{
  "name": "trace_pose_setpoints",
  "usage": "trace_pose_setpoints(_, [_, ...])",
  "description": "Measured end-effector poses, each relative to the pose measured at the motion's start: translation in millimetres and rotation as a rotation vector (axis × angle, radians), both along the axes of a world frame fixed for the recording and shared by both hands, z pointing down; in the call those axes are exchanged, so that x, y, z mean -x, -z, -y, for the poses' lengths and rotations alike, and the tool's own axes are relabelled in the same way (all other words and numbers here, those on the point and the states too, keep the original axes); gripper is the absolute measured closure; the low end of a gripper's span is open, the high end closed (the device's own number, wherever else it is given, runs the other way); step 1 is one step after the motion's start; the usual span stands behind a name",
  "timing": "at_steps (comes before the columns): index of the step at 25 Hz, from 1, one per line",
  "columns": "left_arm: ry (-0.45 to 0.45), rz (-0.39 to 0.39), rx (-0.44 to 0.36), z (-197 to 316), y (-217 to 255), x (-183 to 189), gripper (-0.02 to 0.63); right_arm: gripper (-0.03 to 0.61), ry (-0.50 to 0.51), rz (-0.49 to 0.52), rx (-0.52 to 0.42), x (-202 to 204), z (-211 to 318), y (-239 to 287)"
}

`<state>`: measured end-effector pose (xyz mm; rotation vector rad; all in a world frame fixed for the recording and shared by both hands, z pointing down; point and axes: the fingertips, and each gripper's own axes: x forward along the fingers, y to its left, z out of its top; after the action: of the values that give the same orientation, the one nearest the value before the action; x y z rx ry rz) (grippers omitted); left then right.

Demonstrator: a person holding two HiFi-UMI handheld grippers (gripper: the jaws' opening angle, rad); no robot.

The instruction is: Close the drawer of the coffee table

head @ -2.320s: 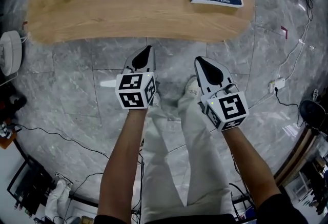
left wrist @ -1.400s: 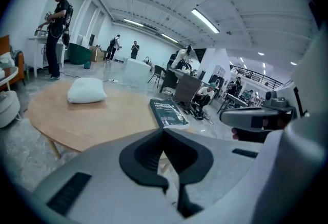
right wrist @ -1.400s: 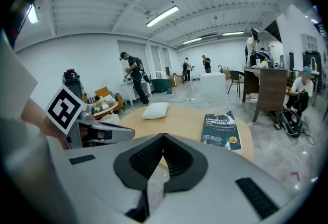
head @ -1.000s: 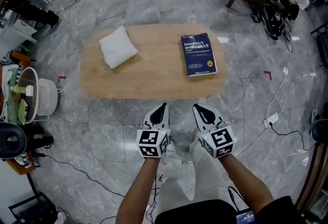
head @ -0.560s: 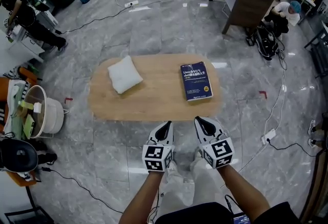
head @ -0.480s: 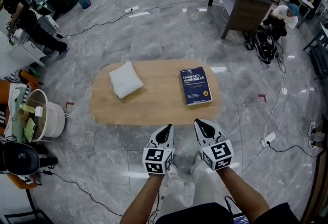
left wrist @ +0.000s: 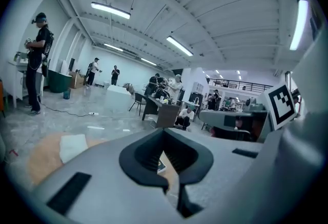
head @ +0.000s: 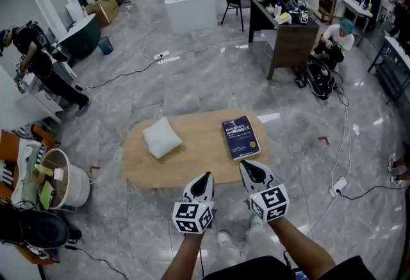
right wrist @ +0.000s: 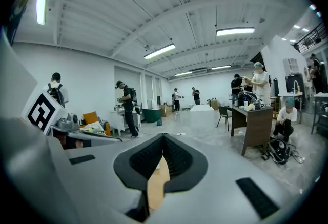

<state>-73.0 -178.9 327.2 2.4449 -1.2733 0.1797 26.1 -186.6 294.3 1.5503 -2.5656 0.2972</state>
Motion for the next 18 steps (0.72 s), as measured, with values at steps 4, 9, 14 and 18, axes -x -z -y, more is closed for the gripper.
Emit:
trace_pose_setpoints(4, [-0.046, 0.002, -0.07, -5, 30, -1, 0.612, 0.565, -0.02, 0.01, -0.056, 2, -6, 24])
trace_pose_setpoints(9, [-0.085, -0.001, -0.126, -18, 61, 4, 0.612, 0.565, -0.025, 0.005, -0.099, 6, -16, 48])
trace_pose_setpoints(14, [-0.116, -0.026, -0.18, -36, 86, 14, 0.612, 0.565, -0.042, -0.006, -0.134, 12, -33, 64])
trace_pose_setpoints(18, [-0.159, -0.039, -0.206, -42, 100, 18, 0.613, 0.565, -0.061, 0.006, -0.154, 18, -36, 72])
